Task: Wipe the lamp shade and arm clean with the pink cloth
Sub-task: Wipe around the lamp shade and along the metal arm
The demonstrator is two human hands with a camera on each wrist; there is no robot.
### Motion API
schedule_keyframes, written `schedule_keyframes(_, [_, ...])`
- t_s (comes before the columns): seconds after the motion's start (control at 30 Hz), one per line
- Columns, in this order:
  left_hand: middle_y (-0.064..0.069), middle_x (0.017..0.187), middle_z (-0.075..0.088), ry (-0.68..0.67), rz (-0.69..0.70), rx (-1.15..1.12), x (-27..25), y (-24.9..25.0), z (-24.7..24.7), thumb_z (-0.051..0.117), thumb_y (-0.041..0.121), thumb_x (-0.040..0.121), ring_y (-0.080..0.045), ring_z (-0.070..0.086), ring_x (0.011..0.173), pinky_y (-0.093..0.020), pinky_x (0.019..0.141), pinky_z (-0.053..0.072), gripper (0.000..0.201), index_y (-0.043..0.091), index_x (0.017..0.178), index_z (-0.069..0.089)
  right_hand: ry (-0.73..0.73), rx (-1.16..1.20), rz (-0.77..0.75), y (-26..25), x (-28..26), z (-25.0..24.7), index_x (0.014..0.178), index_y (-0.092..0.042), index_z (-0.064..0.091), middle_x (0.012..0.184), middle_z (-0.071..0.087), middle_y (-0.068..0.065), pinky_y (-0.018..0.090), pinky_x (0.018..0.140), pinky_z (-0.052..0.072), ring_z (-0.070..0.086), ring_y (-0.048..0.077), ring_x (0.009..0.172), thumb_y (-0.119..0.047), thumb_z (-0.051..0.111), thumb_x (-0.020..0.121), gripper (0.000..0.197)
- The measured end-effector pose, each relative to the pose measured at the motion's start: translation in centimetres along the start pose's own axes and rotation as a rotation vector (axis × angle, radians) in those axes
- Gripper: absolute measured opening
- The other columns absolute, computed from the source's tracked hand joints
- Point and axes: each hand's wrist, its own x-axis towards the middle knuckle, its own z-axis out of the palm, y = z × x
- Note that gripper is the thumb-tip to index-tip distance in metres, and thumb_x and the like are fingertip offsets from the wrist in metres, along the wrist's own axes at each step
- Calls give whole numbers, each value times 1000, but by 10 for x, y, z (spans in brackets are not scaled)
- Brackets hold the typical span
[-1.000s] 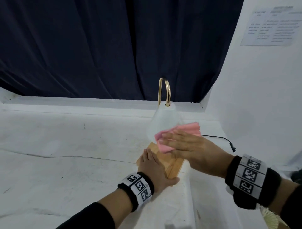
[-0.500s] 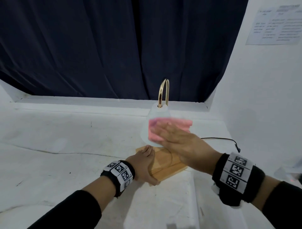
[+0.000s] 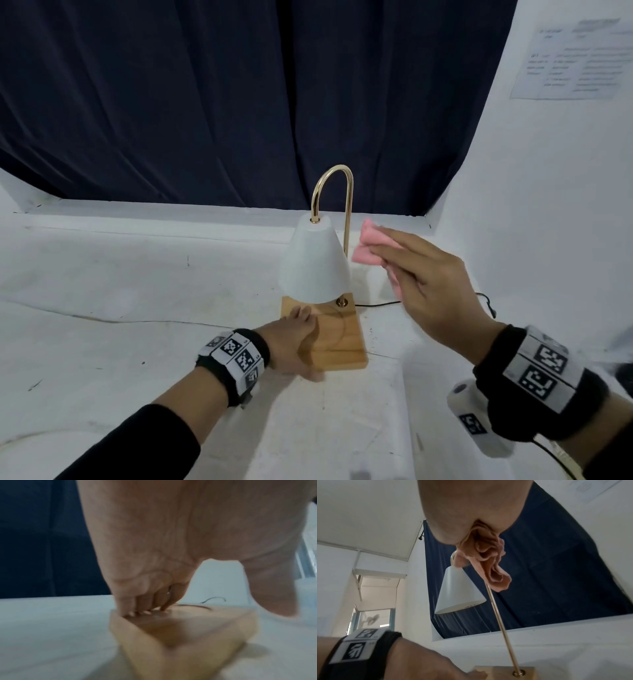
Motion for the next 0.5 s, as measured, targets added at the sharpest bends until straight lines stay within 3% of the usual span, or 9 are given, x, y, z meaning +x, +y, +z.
schedule_keyframes(0.07, [-19,165,-17,21,-110,3,4,23,11,45,80,85,-35,-14,153,-50,125,4,118,1,158,-5,51,27,43,-4,5,9,144,-8,56,143,61,4,31,98,55,54,-6,112,11,48,102,47])
schedule_keyframes(0.1, [-23,164,-15,41,-181,-2,8,35,17,35,81,87,-39,-12,153,-54,124,3,114,0,157,-5,72,31,51,-5,8,13,145,-8,55,143,61,4,29,98,54,55,-4,113,10,47,102,47])
schedule_keyframes(0.2, [-29,163,-14,98,-354,-26,23,62,31,20,86,84,-45,-11,151,-63,120,2,118,-2,155,-9,136,-11,44,-6,17,19,137,-4,62,140,62,6,28,106,50,60,13,127,12,48,101,42])
schedule_keyframes(0.3, [-33,160,-17,125,-423,-49,32,74,35,19,93,75,-51,-13,149,-69,116,0,130,-5,153,-13,221,-83,69,0,21,15,125,-1,69,133,66,8,15,107,43,61,16,122,13,52,98,35])
schedule_keyframes(0.43, [-35,159,-17,104,-439,-32,37,77,31,29,90,75,-53,-14,148,-71,114,0,131,-6,153,-13,250,-102,118,13,13,8,121,0,71,129,68,9,19,105,46,63,20,120,11,49,98,33])
schedule_keyframes(0.5, [-31,161,-16,102,-386,-10,35,67,27,34,91,72,-49,-13,149,-69,116,0,132,-2,155,-11,245,-106,124,14,5,8,120,0,71,127,68,5,15,105,43,62,16,120,12,50,97,33])
